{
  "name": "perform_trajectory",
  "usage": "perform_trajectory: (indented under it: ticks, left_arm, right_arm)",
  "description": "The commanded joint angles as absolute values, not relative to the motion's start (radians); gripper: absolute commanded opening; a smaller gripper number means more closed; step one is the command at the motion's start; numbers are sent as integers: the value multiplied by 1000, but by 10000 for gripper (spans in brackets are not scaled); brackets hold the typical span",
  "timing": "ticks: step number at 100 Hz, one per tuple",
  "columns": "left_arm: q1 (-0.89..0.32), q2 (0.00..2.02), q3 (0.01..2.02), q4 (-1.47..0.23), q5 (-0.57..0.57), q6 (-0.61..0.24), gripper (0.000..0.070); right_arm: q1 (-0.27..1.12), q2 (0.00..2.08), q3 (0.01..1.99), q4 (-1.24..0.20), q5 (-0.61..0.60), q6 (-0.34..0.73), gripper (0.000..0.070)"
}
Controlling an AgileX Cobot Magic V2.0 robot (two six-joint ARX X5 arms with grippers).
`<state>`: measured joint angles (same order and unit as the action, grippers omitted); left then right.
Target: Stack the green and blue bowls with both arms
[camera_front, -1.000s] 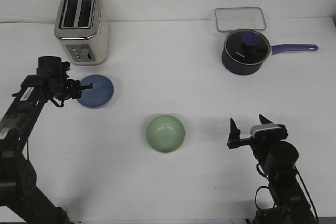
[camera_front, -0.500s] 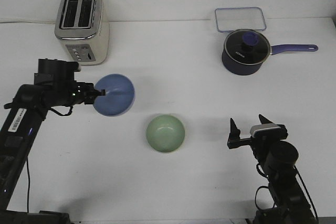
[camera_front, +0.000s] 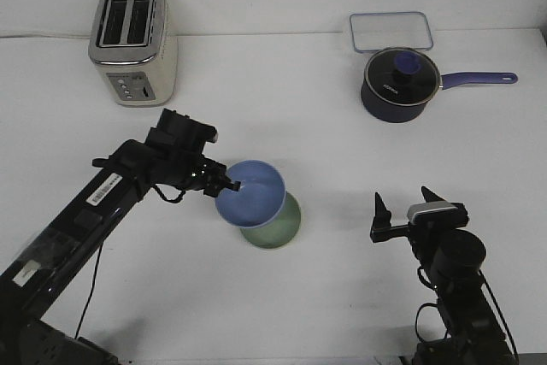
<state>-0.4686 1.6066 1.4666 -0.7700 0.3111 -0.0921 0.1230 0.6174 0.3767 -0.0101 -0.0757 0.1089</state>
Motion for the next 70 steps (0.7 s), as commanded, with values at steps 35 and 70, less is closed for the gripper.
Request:
perform_trajectory:
  ticks: [35, 70]
  left_arm:
    - [-558, 1712, 1478, -767, 315, -80, 96]
    - [-561, 1712, 1478, -760, 315, -60, 465]
  right_arm:
    - [125, 623, 383, 0, -74, 108, 700]
    - [125, 623, 383, 0, -74, 108, 700]
